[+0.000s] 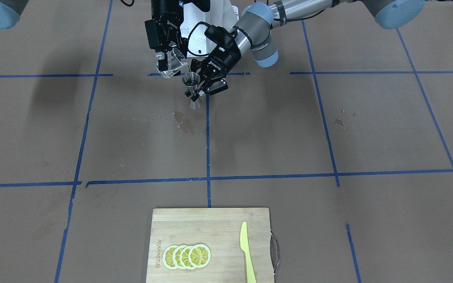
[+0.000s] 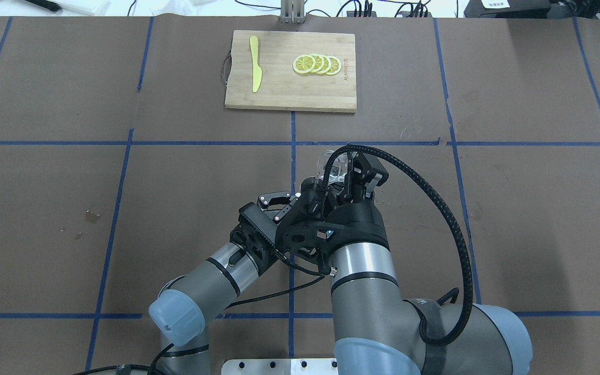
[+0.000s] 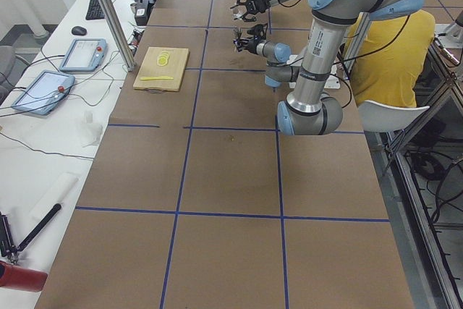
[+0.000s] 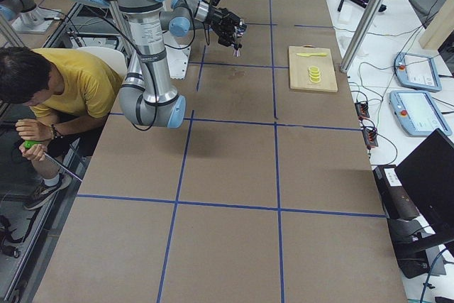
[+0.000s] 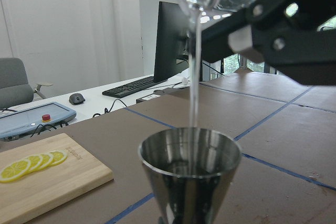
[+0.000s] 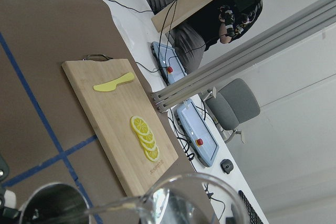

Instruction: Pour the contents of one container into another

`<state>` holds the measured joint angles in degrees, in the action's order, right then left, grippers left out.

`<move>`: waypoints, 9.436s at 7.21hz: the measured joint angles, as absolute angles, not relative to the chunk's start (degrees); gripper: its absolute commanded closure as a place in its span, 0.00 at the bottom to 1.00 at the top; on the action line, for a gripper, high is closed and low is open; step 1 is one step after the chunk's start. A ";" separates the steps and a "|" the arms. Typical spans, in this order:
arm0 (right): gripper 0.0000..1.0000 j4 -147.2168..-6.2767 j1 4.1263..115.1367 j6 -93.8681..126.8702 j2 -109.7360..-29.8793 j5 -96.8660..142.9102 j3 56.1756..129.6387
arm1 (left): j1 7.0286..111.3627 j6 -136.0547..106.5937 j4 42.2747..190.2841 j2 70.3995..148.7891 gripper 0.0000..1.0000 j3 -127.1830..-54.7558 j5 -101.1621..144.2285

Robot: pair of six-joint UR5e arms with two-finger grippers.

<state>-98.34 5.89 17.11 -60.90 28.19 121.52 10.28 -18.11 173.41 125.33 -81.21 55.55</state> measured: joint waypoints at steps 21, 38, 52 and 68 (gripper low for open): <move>1.00 -88.66 6.71 42.86 -61.64 31.38 122.96 | 11.52 -18.19 173.39 125.01 1.00 -83.38 55.06; 1.00 -73.30 18.32 60.47 -79.56 43.42 124.27 | 9.47 -33.81 201.59 77.95 1.00 -85.66 27.25; 1.00 -73.29 18.19 60.65 -79.45 43.51 123.41 | -1.00 -46.67 192.90 79.09 1.00 -84.94 20.85; 1.00 -73.30 18.19 60.56 -79.34 43.51 123.61 | -1.49 -47.45 192.59 79.45 0.96 -83.50 25.24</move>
